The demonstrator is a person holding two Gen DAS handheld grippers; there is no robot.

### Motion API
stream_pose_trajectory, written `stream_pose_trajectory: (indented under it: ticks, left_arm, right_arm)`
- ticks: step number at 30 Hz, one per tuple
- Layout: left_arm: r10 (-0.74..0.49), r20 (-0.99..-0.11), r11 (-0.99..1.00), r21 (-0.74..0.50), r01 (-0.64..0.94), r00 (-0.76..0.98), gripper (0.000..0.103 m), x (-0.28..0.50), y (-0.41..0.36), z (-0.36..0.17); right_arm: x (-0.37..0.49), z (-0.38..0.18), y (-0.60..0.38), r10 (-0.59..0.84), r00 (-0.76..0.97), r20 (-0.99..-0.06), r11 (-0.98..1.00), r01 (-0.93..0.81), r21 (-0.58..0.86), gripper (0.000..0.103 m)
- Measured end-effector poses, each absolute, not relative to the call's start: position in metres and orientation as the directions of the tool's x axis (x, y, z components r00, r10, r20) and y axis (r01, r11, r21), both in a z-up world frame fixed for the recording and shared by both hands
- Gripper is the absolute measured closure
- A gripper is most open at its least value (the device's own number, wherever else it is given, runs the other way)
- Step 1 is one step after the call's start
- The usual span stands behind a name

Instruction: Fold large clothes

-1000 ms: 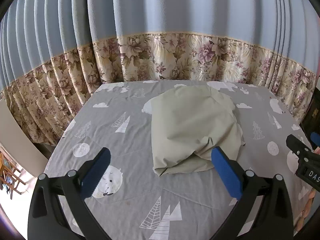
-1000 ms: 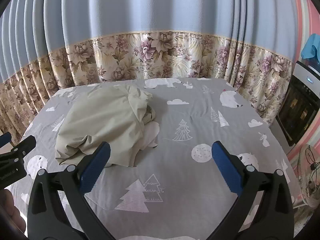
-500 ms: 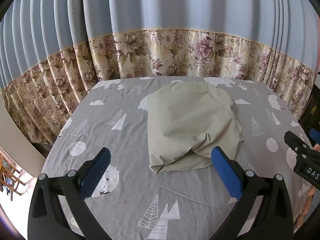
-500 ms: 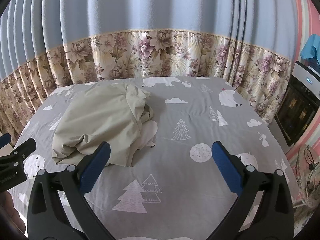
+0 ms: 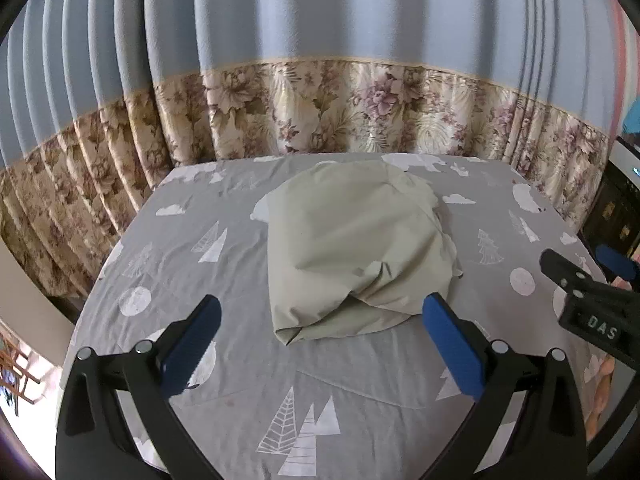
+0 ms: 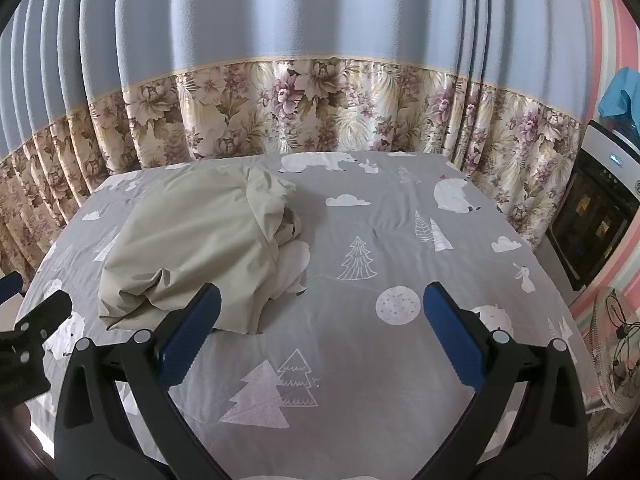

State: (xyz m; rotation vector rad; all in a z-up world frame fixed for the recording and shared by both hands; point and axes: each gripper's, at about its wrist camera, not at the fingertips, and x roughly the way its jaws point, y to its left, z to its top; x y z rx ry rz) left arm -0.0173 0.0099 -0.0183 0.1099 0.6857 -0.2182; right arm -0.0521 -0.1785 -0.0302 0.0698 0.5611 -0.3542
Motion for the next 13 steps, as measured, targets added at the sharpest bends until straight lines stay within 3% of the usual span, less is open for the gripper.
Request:
stream_pose_trajectory:
  ticks: [13]
  left_arm:
    - [-0.098,-0.641,0.974,0.094,0.205,0.761,0.002,-0.0137,0.0065,-0.0179]
  right_arm:
    - [-0.0520,-0.0293,-0.1800,-0.317,0.786,-0.530,0.935,0.352,-0.037,0.003]
